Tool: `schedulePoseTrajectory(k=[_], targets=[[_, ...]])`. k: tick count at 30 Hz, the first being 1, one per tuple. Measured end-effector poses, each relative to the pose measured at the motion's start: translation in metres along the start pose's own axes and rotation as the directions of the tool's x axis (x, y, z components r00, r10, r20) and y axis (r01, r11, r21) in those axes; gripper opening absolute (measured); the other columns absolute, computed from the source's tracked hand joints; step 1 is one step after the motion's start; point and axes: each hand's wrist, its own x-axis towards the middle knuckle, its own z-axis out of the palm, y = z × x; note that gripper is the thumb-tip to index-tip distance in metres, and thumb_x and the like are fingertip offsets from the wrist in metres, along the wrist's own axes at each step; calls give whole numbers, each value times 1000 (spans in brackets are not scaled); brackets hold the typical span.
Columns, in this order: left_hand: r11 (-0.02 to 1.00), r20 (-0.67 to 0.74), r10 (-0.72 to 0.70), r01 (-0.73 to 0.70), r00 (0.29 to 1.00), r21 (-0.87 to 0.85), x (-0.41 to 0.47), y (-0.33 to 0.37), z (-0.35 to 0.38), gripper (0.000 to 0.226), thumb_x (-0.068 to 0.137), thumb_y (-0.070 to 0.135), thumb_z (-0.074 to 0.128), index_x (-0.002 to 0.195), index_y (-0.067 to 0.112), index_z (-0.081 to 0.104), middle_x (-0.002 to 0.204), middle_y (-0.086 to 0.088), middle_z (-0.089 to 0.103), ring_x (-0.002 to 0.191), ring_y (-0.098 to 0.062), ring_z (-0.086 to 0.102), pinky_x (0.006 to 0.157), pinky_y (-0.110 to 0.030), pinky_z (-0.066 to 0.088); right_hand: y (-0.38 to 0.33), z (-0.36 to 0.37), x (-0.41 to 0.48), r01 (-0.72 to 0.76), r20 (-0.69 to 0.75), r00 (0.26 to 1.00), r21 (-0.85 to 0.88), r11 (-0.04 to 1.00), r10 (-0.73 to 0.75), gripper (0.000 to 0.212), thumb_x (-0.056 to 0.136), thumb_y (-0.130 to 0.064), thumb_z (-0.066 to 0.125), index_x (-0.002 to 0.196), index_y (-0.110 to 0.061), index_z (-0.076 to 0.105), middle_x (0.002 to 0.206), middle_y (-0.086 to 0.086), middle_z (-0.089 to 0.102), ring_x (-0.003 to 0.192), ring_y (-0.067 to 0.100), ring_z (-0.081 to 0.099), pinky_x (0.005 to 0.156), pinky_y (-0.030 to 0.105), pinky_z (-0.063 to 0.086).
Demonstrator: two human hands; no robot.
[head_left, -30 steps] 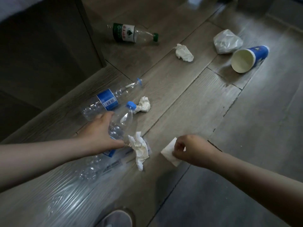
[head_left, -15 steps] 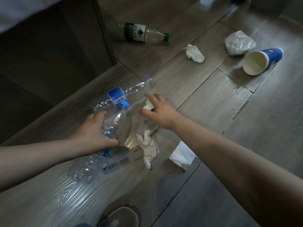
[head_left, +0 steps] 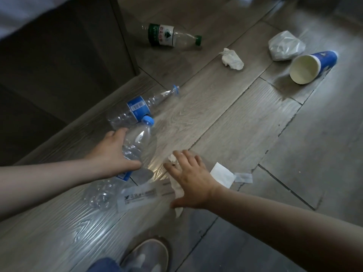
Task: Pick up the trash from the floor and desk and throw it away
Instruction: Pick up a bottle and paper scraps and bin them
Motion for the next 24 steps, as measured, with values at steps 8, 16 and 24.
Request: schedulePoseTrajectory(k=[8,16,24], targets=[[998,18,61,-61,998,-6,-1,16,4,102,58,37,81,144,21,27,127,-9,42,100,-19,48,84,-26,39,18,-2,-18,-39,-89,995,36,999,42,48,85,-43,61,126,-21,48,140,10,35,128,30,33,101,44,38],[994,20,109,-109,994,6,0,26,10,102,59,36,81,145,19,28,125,-10,45,101,-21,49,83,-29,41,29,-6,-55,-71,-113,989,225,972,99,26,89,-26,58,113,-16,59,120,4,50,108,23,46,89,34,42],[984,10,177,-176,984,-4,10,48,16,105,45,53,71,138,23,33,116,-4,48,96,-19,51,85,-33,45,58,-34,-102,-359,-216,842,459,813,494,11,81,-21,62,92,-19,63,96,-2,52,84,17,53,64,27,35]])
